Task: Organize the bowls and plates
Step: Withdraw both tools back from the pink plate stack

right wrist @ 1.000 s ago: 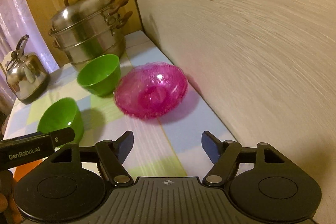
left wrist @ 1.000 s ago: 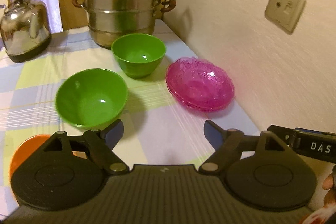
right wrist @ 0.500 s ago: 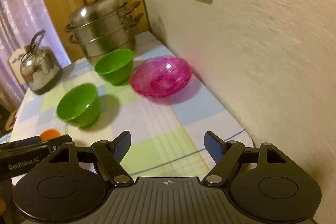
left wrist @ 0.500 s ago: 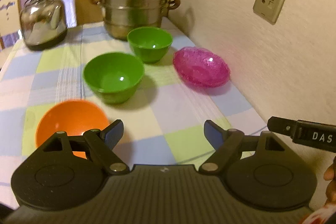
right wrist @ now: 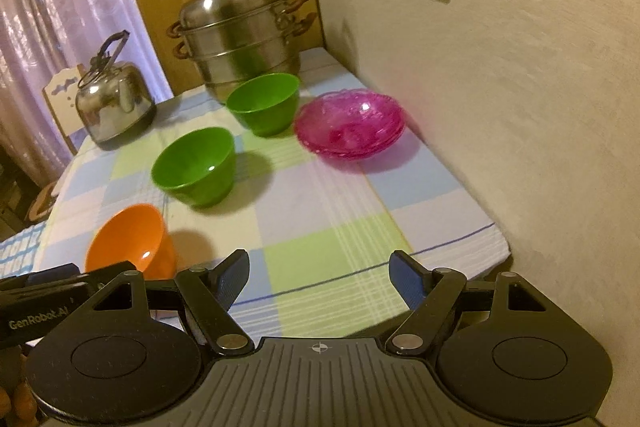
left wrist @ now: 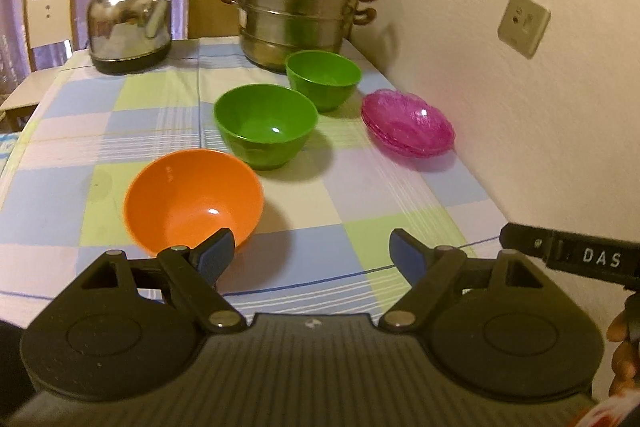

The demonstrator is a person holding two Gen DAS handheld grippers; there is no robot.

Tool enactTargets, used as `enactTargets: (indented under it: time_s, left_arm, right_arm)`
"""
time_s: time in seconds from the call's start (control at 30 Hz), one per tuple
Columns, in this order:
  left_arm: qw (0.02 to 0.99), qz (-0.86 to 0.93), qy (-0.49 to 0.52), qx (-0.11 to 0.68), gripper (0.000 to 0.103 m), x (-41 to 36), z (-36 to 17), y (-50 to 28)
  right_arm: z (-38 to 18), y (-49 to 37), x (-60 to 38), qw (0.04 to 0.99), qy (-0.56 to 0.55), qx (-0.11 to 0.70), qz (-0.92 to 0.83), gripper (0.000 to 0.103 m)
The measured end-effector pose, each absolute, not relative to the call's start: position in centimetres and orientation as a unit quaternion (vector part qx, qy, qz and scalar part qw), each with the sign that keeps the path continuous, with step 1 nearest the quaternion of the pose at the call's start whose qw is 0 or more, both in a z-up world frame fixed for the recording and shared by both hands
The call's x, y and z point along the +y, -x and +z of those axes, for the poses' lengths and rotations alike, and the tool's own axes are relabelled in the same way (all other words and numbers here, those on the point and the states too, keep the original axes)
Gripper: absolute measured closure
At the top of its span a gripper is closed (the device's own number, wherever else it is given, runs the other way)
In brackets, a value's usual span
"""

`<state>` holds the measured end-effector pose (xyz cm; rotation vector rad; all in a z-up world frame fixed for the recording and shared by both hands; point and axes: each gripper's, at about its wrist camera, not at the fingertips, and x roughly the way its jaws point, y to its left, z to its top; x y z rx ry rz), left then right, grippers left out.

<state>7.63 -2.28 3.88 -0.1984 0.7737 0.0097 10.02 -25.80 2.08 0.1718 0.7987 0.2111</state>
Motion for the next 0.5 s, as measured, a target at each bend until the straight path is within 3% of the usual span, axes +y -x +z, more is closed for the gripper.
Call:
enactTargets:
  time_s: [0.5]
  left_arm:
    - [0.921, 0.030, 0.118, 0.369, 0.020, 0.0, 4.1, -5.1]
  right_arm:
    - [2.0, -8.6, -23.6, 0.910, -0.079, 0.387, 0.124, 0.026]
